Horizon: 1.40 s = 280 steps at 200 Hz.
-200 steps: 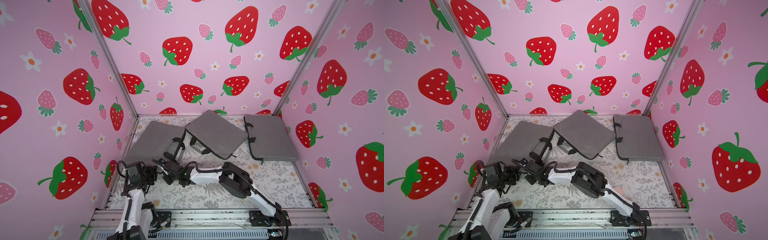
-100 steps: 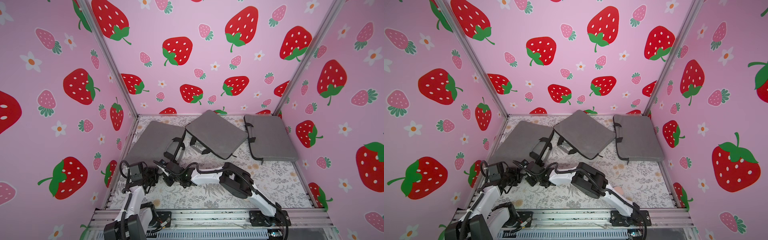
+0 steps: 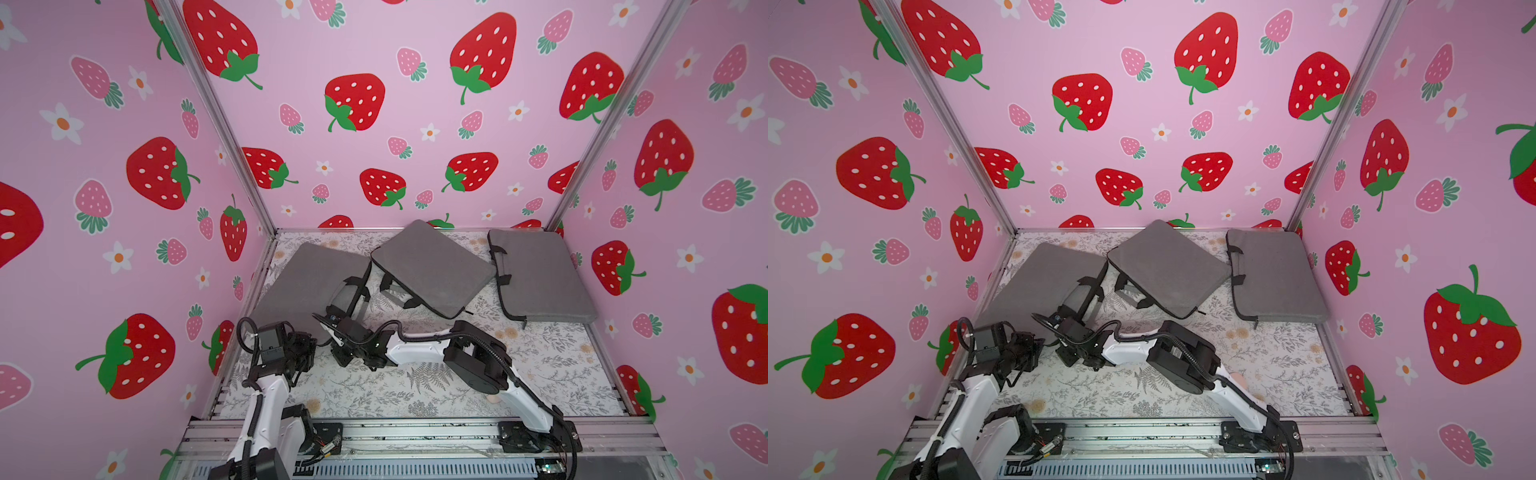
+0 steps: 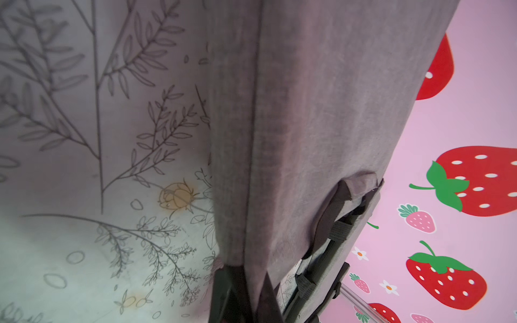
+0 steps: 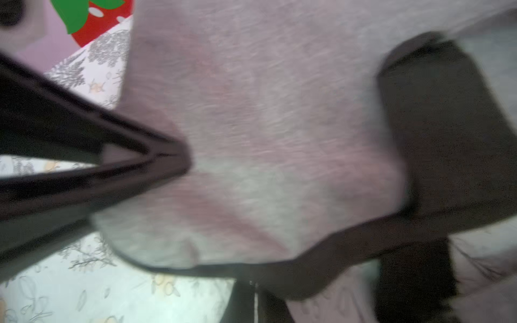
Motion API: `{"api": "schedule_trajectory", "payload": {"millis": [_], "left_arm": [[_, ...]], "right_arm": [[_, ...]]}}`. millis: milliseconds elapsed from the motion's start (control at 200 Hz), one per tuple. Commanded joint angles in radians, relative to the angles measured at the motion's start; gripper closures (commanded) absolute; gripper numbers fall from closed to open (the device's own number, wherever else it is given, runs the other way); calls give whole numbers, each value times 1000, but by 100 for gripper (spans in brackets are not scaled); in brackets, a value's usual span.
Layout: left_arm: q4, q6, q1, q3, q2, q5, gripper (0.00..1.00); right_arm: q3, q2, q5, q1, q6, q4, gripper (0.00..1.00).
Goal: Put the mouse into the laptop bag
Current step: Zip the zipper on the zippered laptop bag.
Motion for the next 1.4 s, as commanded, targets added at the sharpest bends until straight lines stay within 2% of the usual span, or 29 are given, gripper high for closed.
{"api": "schedule_trajectory", "payload": {"millis": [0,145,240,390,525,640,815,985,1085,1120,1165,1220,1265,1280,1396], "left_arm": [[-71,8,20,40,-85,-49,100],[-79,1,35,31,-138,-47,100],[-83,-1,47,31,-133,-35,100],[-109,34,109,57,-125,8,100],[-204,108,246,110,-135,40,100],[-190,141,357,107,-157,83,100],[-188,189,392,138,-102,55,100],[-202,234,405,181,20,35,100],[-161,259,407,191,60,92,100],[-143,264,406,195,63,119,83],[-150,262,403,204,61,131,55],[-244,256,397,235,52,83,23],[-328,254,390,264,42,37,9],[-338,257,390,270,39,35,1],[-413,225,374,297,23,70,1]], "right_arm": [[-12,-24,77,-97,57,-111,100],[43,-1,58,-185,97,-186,100],[64,4,89,-234,104,-212,100],[69,-1,106,-312,118,-222,100],[74,6,88,-371,133,-222,100],[58,-6,116,-392,130,-222,100],[-69,-101,188,-397,126,-191,100],[-272,-224,171,-388,137,-93,100],[-355,-267,151,-361,127,-58,100],[-377,-283,159,-346,121,-57,100],[-401,-302,178,-325,114,-54,100],[-421,-318,187,-305,113,-53,100],[-430,-326,188,-291,115,-55,100],[-431,-329,187,-288,115,-56,100],[-435,-330,203,-253,121,-60,100]]}}
